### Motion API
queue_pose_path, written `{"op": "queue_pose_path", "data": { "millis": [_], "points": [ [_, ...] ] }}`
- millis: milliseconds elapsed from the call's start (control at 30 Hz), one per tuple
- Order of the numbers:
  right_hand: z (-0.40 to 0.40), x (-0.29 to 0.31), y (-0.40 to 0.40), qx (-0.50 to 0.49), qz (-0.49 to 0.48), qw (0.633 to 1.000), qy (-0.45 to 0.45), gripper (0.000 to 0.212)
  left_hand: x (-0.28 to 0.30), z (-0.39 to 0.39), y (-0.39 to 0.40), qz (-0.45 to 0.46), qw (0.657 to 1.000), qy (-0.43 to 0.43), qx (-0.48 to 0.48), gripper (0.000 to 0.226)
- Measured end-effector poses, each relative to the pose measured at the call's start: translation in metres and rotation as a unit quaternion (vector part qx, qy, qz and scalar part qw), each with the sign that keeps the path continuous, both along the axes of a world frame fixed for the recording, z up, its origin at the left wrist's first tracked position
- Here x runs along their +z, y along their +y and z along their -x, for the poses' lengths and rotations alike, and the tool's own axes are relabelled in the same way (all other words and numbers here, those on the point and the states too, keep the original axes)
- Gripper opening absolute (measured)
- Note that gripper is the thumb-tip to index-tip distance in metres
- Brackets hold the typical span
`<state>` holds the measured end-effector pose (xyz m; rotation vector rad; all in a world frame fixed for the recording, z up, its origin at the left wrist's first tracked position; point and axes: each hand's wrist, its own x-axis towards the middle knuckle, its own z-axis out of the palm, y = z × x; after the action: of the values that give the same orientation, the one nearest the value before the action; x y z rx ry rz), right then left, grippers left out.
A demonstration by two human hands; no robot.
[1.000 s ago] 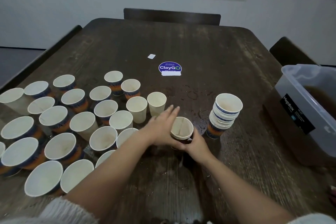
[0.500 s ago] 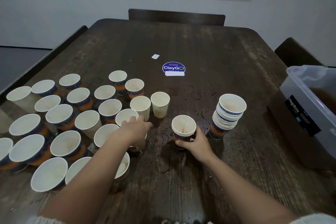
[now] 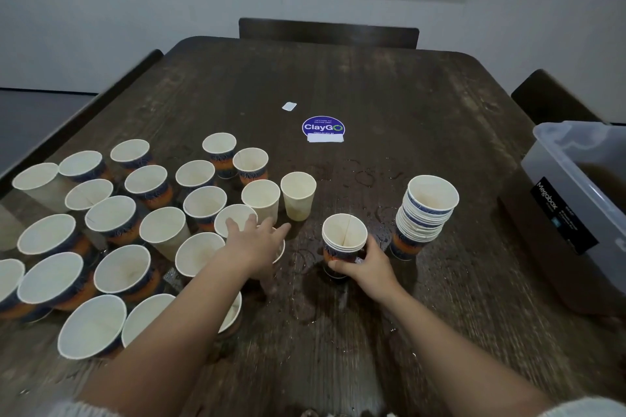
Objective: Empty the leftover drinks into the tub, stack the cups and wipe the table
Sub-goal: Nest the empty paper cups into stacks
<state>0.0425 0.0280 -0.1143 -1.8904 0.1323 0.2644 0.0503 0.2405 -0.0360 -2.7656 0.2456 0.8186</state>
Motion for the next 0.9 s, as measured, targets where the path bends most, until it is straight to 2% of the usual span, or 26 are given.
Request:
{"op": "queue_pose_path", "data": {
  "millis": [167,267,367,500,667,800,900],
  "points": [
    [0.000,0.001,-0.001,0.004,-0.001,1.000,0.006,0.080,-0.005,0.000,0.001,-0.013,0.997,-0.070,-0.022,0.070],
    [0.001,0.000,-0.001,0.004,0.002,1.000,0.007,0.078,-0.004,0.002,-0.001,-0.010,0.993,-0.107,-0.040,0.062],
    [0.000,-0.002,0.000,0.001,-0.002,1.000,0.010,0.079,0.002,0.004,-0.006,0.002,0.989,-0.143,-0.040,0.065],
    [-0.001,-0.005,0.001,-0.007,-0.002,1.000,0.008,0.078,0.026,0.003,-0.020,0.097,0.977,-0.192,-0.014,0.077],
    [-0.001,-0.009,0.005,0.000,-0.002,1.000,-0.002,0.068,0.063,-0.001,-0.039,0.260,0.922,-0.286,0.002,0.077],
    [0.000,-0.008,0.006,0.014,0.001,1.000,-0.009,0.068,0.080,-0.003,-0.051,0.337,0.882,-0.329,-0.006,0.068],
    [0.001,-0.007,0.005,0.020,0.002,1.000,-0.017,0.068,0.077,-0.004,-0.059,0.375,0.867,-0.327,-0.024,0.069]
  ]
}}
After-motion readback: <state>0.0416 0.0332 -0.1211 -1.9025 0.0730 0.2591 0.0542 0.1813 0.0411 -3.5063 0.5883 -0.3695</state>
